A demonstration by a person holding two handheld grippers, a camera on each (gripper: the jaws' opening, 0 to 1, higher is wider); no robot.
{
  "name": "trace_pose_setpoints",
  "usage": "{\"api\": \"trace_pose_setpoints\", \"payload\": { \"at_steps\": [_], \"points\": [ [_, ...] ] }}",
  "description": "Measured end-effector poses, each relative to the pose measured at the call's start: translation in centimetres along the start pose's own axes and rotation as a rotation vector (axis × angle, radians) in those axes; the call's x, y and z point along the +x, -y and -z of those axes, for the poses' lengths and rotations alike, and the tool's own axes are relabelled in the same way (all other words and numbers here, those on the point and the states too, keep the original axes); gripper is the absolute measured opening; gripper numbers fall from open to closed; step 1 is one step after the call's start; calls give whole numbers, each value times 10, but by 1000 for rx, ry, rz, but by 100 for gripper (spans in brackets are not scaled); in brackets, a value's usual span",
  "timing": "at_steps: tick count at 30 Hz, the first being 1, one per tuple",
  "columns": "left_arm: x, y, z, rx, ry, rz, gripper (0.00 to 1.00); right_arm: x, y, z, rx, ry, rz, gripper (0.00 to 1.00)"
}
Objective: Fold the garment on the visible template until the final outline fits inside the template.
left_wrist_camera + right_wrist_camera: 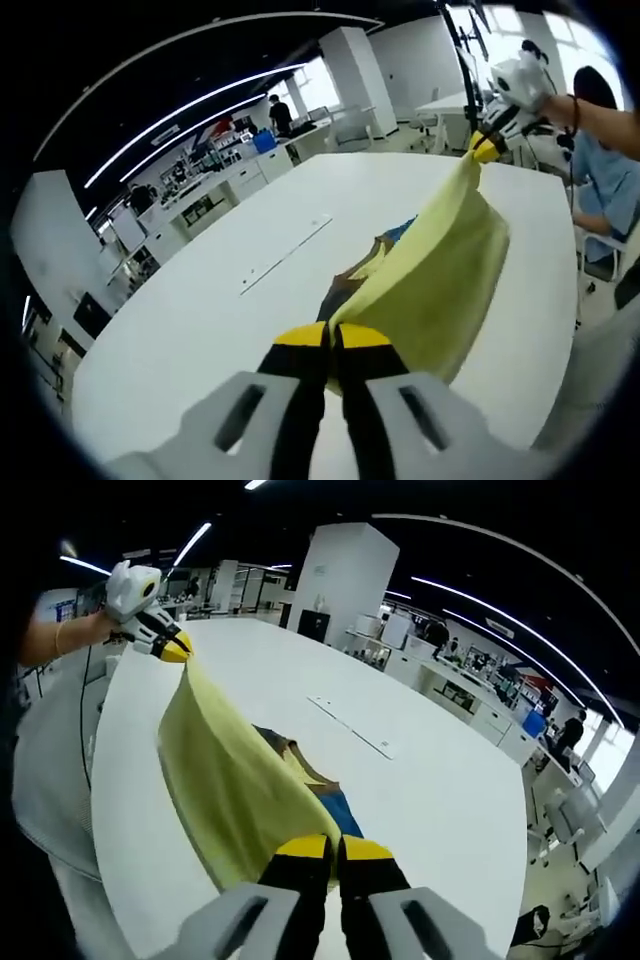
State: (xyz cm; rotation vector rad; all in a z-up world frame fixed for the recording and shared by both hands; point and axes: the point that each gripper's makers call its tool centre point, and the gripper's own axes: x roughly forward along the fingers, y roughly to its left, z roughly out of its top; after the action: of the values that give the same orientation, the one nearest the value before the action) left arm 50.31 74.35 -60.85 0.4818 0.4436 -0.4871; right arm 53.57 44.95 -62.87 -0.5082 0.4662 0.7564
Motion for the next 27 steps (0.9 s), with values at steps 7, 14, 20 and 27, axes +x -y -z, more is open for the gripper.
{"api": "trace_pose_setpoints", "payload": {
  "at_steps": [7,14,20,27],
  "points": [
    [16,-12,-3,-26,7,-19,0,11,14,-8,2,2,34,0],
    [37,-21,7,-50,-15,-38,0,29,21,-5,36,-9,36,0],
    [59,-22,25,-73,-53,-26,0,46,19,7,45,-46,17,0],
    [83,-28,42,-68,-87,-30,0,69,24,12,113,-59,6,0]
  ]
}}
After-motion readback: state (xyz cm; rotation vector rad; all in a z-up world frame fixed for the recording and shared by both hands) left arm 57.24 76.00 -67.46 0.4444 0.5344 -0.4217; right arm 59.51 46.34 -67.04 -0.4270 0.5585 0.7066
